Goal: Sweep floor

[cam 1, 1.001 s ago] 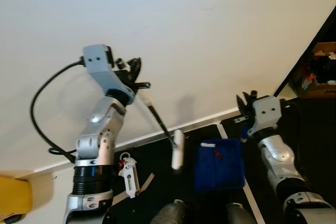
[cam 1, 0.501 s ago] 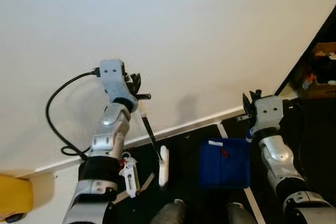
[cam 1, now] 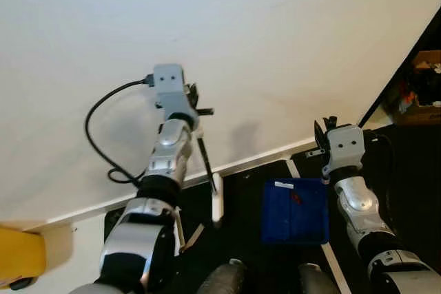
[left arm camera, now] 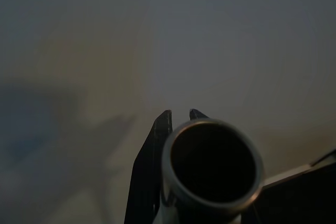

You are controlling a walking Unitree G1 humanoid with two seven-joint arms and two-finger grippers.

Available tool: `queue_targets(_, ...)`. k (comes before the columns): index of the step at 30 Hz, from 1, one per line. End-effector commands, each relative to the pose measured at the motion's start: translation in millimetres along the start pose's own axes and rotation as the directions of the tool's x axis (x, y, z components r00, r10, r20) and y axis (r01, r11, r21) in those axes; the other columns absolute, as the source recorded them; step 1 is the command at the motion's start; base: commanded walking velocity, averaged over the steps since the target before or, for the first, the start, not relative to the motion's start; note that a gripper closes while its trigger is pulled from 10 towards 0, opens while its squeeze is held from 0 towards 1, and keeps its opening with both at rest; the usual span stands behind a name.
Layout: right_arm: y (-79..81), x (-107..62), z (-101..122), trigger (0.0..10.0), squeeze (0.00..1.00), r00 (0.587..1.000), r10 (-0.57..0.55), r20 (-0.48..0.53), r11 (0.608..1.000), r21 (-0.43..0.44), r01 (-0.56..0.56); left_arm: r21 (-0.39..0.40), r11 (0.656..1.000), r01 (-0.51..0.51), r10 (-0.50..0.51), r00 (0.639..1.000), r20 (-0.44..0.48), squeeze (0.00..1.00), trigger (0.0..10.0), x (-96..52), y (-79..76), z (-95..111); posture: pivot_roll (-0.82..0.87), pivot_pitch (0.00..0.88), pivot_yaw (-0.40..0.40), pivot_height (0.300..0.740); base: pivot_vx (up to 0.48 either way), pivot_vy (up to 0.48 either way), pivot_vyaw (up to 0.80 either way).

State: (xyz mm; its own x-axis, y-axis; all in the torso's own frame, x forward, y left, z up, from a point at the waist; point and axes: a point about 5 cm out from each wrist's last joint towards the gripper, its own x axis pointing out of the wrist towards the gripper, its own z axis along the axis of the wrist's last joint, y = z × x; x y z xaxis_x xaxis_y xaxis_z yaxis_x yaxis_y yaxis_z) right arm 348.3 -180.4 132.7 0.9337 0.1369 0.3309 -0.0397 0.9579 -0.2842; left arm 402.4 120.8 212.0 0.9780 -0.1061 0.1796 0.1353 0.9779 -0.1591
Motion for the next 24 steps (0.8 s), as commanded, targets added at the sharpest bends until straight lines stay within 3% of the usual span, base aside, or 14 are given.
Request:
queue_targets(1, 3.4, -9.9, -8, 10.0, 0.00, 0.999, 0.019, -0.029, 1.000, -0.006, -0.019, -0.032, 0.999, 0.008, -0.008, 1.000, -0.004, 0.00, 10.0, -0.7, -5.3, -7, 0.02, 0.411, 0.186, 0.740, 0.000, 0.000, 0.00)
queue_targets(7, 5.9, -9.2, -4, 10.0, 0.00, 1.000, 0.028, 0.003, 1.000, -0.005, -0.028, -0.085, 0.994, 0.075, -0.076, 0.997, -0.009, 0.00, 10.0, 3.4, -36.0, -13, 0.00, 0.419, 0.190, 0.740, 0.000, 0.000, 0.00)
queue_targets(13, 9.8, -9.2, -3, 10.0, 0.00, 0.999, 0.032, 0.006, 0.999, 0.003, -0.032, -0.106, 0.988, 0.114, -0.115, 0.993, -0.004, 0.00, 10.0, 3.7, -54.3, -14, 0.00, 0.419, 0.188, 0.740, 0.000, 0.000, 0.00)
queue_targets(15, 12.2, -8.8, -3, 10.0, 0.00, 0.999, 0.035, 0.007, 0.999, 0.008, -0.035, -0.110, 0.978, 0.175, -0.177, 0.984, -0.007, 0.00, 10.0, 1.7, -69.2, -17, 0.00, 0.419, 0.188, 0.740, 0.000, 0.000, 0.00)
queue_targets(17, 12.7, -8.6, -3, 10.0, 0.00, 0.999, 0.036, 0.007, 0.999, 0.009, -0.036, -0.114, 0.974, 0.198, -0.200, 0.980, -0.008, 0.00, 10.0, 0.8, -74.0, -18, 0.00, 0.419, 0.188, 0.740, 0.000, 0.000, 0.00)
queue_targets(19, 12.3, -8.5, -3, 10.0, 0.00, 0.999, 0.035, 0.005, 0.999, 0.010, -0.035, -0.123, 0.960, 0.251, -0.254, 0.967, -0.008, 0.00, 10.0, -0.8, -80.9, -20, 0.01, 0.416, 0.187, 0.740, 0.000, 0.000, 0.00)
queue_targets(20, 11.2, -8.3, -3, 10.0, 0.00, 0.999, 0.034, 0.003, 0.999, 0.010, -0.034, -0.144, 0.935, 0.325, -0.329, 0.944, -0.004, 0.00, 10.0, -3.1, -88.5, -20, 0.01, 0.412, 0.185, 0.740, 0.000, 0.000, 0.00)
queue_targets(21, 11.2, -8.3, -3, 10.0, 0.00, 0.999, 0.034, 0.003, 0.999, 0.010, -0.034, -0.144, 0.935, 0.325, -0.329, 0.944, -0.004, 0.00, 10.0, -3.1, -88.5, -20, 0.01, 0.412, 0.185, 0.740, 0.000, 0.000, 0.00)
queue_targets(22, 10.0, -7.9, -3, 10.0, 0.00, 0.999, 0.033, 0.000, 0.999, 0.009, -0.033, -0.165, 0.901, 0.402, -0.406, 0.914, 0.007, 0.00, 10.0, -5.8, -94.8, -19, 0.02, 0.407, 0.183, 0.740, 0.000, 0.000, 0.00)
queue_targets(23, 10.0, -7.9, -3, 10.0, 0.00, 0.999, 0.033, 0.000, 0.999, 0.009, -0.033, -0.165, 0.901, 0.402, -0.406, 0.914, 0.007, 0.00, 10.0, -5.8, -94.8, -19, 0.02, 0.407, 0.183, 0.740, 0.000, 0.000, 0.00)
queue_targets(24, 8.8, -7.4, -4, 10.0, 0.00, 1.000, 0.030, -0.002, 0.999, 0.009, -0.030, -0.180, 0.865, 0.468, -0.470, 0.882, 0.030, 0.00, 10.0, -8.8, -98.3, -16, 0.02, 0.402, 0.181, 0.740, 0.000, 0.000, 0.00)
